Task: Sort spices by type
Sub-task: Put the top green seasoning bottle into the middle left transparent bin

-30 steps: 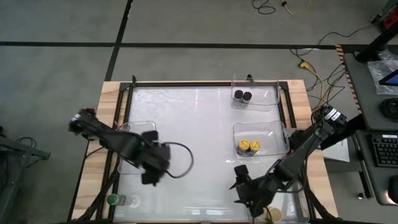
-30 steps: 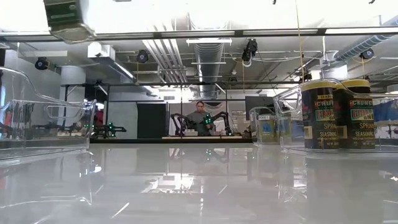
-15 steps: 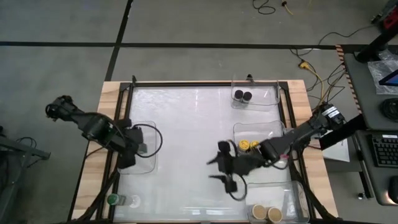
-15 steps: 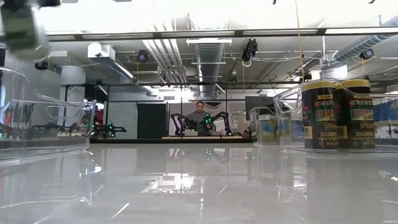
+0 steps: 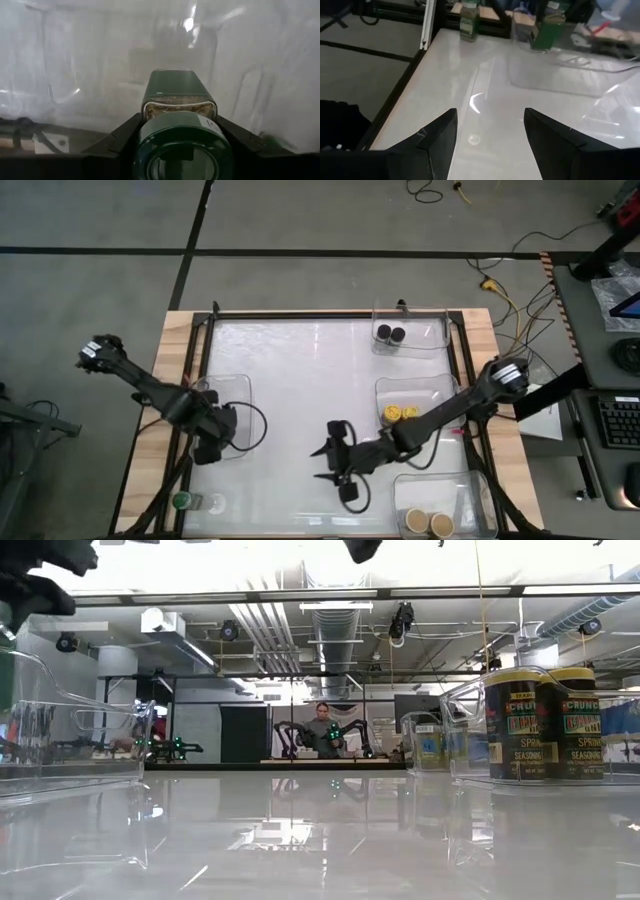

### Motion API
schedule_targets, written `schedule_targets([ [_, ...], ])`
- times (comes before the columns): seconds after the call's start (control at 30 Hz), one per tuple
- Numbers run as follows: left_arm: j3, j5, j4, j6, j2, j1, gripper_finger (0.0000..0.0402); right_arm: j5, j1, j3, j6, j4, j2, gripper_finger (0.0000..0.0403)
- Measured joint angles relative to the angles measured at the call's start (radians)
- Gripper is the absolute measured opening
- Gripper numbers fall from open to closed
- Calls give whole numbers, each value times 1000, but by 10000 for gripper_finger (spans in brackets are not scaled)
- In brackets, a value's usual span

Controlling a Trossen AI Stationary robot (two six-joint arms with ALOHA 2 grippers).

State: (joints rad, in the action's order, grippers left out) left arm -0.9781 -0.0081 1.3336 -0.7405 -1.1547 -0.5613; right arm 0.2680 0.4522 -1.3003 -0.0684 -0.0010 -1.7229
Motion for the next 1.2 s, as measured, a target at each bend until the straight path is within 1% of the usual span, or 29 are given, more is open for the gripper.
schedule_targets([
  [0.1, 22, 28, 2, 1, -21, -24, 177, -8, 6, -45, -22, 0, -64, 219],
  [0.23, 44, 29, -48, 13, -36, -53, 177, -10, 20, -100, -24, -3, -133, 219],
  [0.37, 70, 21, -76, 47, -39, -56, 177, -13, 30, -142, -25, -1, -165, 219],
  [0.5, 105, 20, -115, 74, -33, -55, 177, -13, 36, -151, -38, 0, -166, 219],
  [0.63, 142, 20, -171, 75, -21, -55, 177, -10, 41, -152, -49, -2, -166, 219],
  [0.73, 153, 20, -182, 73, -22, -54, 177, -10, 41, -152, -53, -1, -166, 219],
  [0.87, 184, 22, -210, 36, -22, -54, 177, -10, 41, -152, -77, -2, -166, 219],
  [0.97, 208, 46, -255, 25, -22, -54, 177, -10, 41, -152, -91, -1, -165, 219],
  [1.2, 216, 51, -271, 28, -19, -54, 177, -10, 41, -152, -123, -1, -164, 219],
])
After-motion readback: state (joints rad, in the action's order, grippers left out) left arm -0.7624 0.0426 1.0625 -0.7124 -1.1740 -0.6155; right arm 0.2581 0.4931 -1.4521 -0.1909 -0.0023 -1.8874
